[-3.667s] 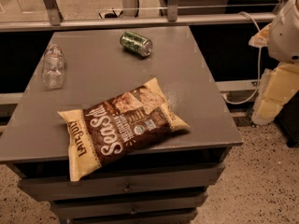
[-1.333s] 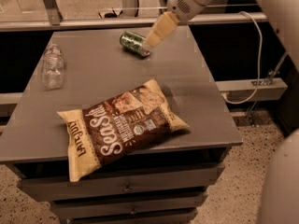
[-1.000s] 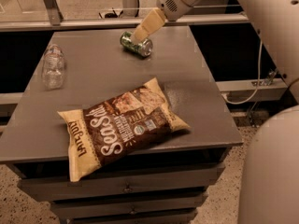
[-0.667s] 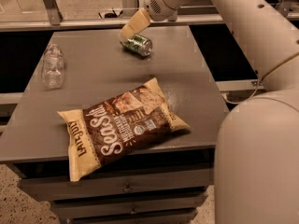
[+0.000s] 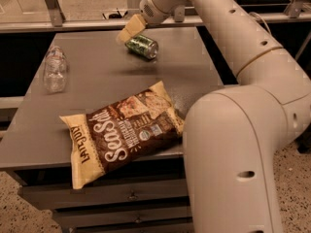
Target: Place green can upright
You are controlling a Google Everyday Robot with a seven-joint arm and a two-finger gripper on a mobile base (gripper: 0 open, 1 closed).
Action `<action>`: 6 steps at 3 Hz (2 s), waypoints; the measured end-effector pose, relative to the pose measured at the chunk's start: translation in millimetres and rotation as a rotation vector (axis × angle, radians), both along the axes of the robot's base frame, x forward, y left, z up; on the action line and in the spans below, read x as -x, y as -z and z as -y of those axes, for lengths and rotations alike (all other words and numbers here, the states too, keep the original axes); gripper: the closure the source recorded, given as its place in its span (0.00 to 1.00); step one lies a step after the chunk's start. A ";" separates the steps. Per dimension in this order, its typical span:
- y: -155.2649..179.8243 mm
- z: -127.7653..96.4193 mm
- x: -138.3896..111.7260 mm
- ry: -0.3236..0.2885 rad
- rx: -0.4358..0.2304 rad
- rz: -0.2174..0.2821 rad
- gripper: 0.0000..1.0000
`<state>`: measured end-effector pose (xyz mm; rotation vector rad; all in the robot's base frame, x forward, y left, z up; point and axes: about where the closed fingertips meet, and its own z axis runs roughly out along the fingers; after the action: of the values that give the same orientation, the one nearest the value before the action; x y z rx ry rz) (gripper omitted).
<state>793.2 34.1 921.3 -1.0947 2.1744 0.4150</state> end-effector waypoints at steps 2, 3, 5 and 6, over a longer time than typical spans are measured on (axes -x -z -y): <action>26.5 -8.5 -27.8 0.020 0.109 -0.024 0.00; 43.7 -11.0 -34.1 0.017 0.176 -0.042 0.00; 60.3 -20.2 -40.6 0.009 0.277 -0.052 0.00; 70.6 -21.7 -38.6 0.001 0.305 -0.077 0.00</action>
Offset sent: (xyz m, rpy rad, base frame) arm 0.0555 0.0018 -0.0198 -0.1641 0.0236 -0.0328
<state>831.9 55.8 850.7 -1.2573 2.3600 0.1274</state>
